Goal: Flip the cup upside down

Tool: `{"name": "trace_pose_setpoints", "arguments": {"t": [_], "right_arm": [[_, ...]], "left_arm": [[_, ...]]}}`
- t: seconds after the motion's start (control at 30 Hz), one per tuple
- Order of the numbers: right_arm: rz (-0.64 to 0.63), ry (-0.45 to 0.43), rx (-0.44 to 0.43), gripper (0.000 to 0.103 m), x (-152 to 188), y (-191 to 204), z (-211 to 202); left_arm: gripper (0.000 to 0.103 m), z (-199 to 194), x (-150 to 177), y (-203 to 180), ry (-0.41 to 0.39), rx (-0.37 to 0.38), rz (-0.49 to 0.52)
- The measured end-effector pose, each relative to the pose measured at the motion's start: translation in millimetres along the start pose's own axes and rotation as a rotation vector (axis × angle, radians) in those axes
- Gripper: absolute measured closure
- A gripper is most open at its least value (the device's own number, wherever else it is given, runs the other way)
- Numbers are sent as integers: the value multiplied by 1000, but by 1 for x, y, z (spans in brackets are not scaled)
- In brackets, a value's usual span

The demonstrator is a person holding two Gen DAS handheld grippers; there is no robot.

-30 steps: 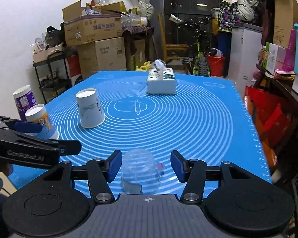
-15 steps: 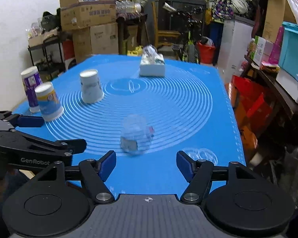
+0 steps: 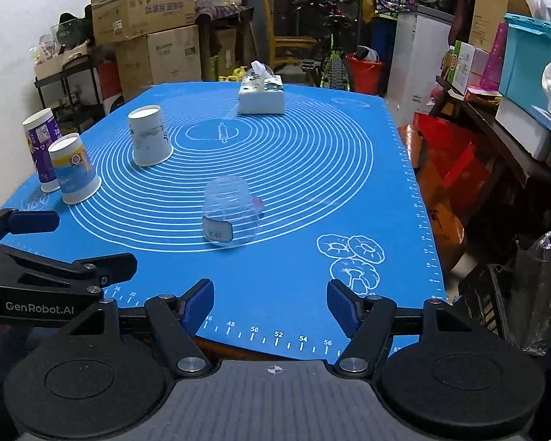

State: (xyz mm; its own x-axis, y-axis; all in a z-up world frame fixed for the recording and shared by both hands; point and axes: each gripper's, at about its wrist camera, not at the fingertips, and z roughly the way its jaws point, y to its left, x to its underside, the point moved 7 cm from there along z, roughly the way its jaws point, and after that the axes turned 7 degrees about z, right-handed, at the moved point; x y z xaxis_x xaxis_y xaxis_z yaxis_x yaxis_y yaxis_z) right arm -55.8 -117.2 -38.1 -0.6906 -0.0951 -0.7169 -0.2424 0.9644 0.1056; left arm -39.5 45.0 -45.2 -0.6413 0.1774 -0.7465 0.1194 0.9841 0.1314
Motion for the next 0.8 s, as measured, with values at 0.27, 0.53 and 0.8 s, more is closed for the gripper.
{"name": "trace_pose_setpoints", "arguments": {"t": [0.27, 0.53, 0.8], "right_arm": [[0, 8, 4, 29, 0, -1, 2], [-2, 16, 5, 29, 1, -1, 4], [-5, 14, 6, 29, 1, -1, 4]], "left_arm": [[0, 1, 2, 0, 8, 2, 8], [0, 4, 5, 0, 16, 9, 1], [0, 4, 4, 0, 15, 11, 2]]}}
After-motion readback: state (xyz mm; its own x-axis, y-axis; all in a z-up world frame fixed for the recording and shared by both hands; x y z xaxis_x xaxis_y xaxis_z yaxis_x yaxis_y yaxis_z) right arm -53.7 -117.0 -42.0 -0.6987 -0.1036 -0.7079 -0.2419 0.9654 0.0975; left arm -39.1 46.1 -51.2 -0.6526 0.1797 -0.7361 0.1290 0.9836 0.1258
